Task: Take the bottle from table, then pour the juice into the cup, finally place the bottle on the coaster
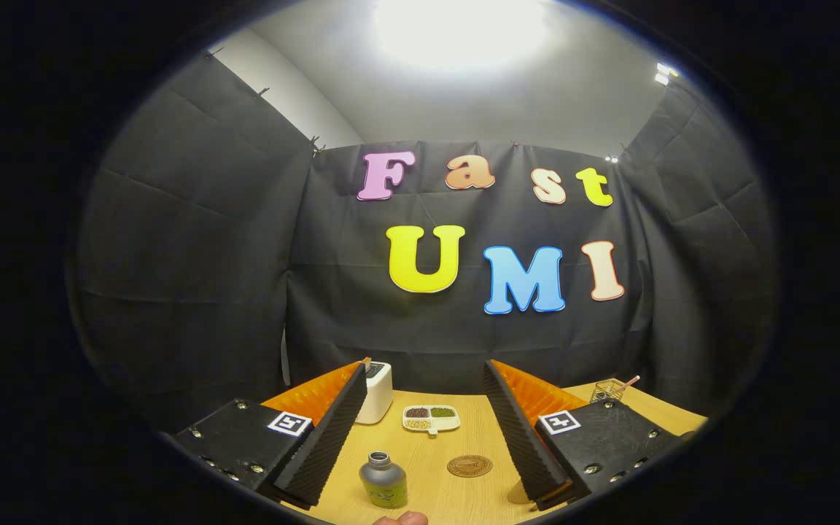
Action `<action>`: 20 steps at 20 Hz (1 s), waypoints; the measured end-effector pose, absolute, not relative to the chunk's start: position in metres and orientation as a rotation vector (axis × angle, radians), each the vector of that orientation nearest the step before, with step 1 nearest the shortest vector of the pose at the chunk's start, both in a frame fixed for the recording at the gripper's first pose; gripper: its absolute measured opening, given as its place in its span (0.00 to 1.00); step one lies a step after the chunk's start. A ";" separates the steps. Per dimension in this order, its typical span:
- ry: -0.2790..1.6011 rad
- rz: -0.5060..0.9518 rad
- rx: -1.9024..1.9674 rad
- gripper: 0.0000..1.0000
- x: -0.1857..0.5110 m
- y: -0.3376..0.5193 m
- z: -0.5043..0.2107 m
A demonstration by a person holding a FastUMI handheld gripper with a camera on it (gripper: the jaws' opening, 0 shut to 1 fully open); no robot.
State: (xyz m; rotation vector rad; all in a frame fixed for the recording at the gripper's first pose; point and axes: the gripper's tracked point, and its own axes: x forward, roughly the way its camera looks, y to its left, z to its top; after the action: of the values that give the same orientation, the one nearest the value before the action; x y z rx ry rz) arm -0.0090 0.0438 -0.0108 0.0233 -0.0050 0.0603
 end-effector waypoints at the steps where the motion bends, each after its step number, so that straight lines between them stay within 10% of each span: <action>1: 0.001 0.056 0.024 0.98 -0.009 0.045 -0.015; 20: 0.146 0.059 0.020 0.98 0.016 0.090 -0.118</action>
State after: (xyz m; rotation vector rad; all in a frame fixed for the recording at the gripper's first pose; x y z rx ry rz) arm 0.0159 0.0898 -0.1176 0.0195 0.1460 0.0588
